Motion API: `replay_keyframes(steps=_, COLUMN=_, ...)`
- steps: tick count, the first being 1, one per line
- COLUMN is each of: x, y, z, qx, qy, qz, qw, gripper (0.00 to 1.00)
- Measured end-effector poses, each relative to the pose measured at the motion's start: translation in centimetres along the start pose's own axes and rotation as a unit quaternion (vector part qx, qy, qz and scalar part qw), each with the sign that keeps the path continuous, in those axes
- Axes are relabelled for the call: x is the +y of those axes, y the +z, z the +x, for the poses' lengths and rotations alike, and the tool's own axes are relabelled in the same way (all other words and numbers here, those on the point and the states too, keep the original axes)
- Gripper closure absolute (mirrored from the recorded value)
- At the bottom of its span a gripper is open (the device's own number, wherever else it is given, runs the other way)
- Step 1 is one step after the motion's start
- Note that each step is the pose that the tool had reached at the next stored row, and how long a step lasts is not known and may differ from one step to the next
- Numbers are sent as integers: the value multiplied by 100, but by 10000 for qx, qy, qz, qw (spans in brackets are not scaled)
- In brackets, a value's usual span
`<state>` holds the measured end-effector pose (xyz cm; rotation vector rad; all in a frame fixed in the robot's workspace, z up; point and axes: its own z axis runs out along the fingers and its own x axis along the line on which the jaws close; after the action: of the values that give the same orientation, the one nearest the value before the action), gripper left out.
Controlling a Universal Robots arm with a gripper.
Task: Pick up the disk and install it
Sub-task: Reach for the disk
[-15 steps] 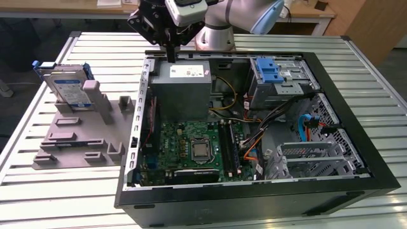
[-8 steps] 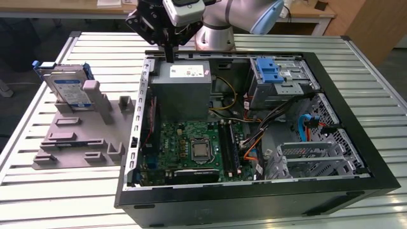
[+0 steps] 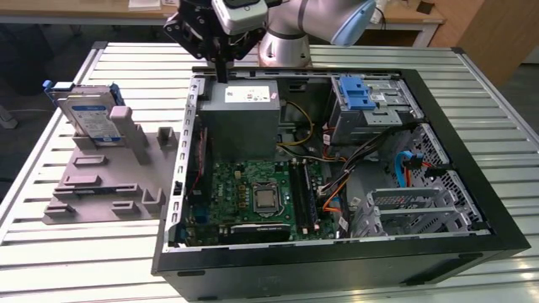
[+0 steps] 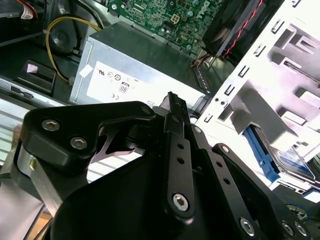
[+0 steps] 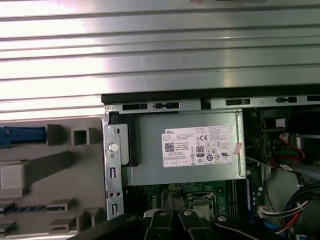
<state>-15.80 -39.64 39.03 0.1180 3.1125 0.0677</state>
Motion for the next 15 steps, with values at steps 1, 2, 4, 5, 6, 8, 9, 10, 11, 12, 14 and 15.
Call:
replay_keyframes(steps=1, x=1, y=0, z=5, qx=0, qy=0, qz=0, qw=10000, gripper=89)
replay_keyframes(steps=2, x=1, y=1, z=9, qx=0, qy=0, qz=0, qw=10000, gripper=89)
replay_keyframes(steps=4, x=2, y=1, z=18, qx=0, qy=0, qz=0, qw=10000, gripper=89)
replay_keyframes(steps=5, x=3, y=2, z=23, qx=0, qy=0, qz=0, qw=10000, gripper=89)
replay_keyframes(steps=6, x=3, y=2, z=28, qx=0, qy=0, qz=0, qw=10000, gripper=89)
replay_keyframes(steps=8, x=5, y=2, z=38, qx=0, qy=0, qz=0, qw=10000, gripper=89)
replay_keyframes(steps=9, x=5, y=3, z=43, qx=0, qy=0, qz=0, qw=10000, gripper=89)
replay_keyframes(steps=10, x=6, y=4, z=48, qx=0, qy=0, qz=0, qw=10000, gripper=89)
replay_keyframes(steps=11, x=6, y=4, z=53, qx=0, qy=0, qz=0, qw=10000, gripper=89)
replay_keyframes(steps=12, x=7, y=4, z=58, qx=0, qy=0, qz=0, qw=10000, gripper=89)
replay_keyframes(steps=14, x=8, y=5, z=68, qx=0, qy=0, qz=0, qw=10000, gripper=89)
replay_keyframes(steps=15, x=9, y=5, z=73, qx=0, qy=0, qz=0, qw=10000, gripper=89)
